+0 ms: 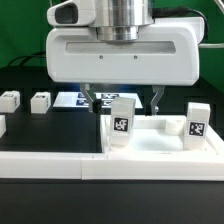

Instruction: Assemble square table

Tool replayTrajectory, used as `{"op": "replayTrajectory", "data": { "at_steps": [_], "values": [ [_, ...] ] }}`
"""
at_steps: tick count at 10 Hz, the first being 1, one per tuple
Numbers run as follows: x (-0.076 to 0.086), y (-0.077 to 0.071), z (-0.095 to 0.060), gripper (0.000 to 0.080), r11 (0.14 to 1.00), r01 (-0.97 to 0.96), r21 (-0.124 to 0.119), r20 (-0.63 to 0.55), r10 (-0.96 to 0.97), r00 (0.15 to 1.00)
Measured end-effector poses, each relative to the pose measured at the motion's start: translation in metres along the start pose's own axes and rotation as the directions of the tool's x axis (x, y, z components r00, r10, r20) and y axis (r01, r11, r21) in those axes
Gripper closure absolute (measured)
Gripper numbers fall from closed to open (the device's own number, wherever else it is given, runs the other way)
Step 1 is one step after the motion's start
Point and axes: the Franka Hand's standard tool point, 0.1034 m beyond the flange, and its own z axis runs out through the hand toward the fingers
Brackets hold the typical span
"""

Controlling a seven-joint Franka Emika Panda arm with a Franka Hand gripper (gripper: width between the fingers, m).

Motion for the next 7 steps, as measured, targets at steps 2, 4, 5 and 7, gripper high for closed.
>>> {"op": "replayTrajectory", "data": {
  "at_steps": [2, 4, 5, 7],
  "values": [
    [-0.0009, 0.0054, 0.0055, 0.0150, 1.000, -0.007, -0.007, -0.021, 0.007, 1.000],
    [-0.0015, 0.0026, 0.0067, 0.0150, 1.000, -0.007, -0.010, -0.035, 0.007, 0.999],
    [-0.0013, 0.0034, 0.0067, 0.0277, 1.000, -0.008, -0.010, -0.035, 0.008, 0.999],
    [-0.0012, 0.0038, 0.0068, 0.0511, 1.000, -0.009, -0.011, -0.035, 0.008, 0.999]
  ]
}}
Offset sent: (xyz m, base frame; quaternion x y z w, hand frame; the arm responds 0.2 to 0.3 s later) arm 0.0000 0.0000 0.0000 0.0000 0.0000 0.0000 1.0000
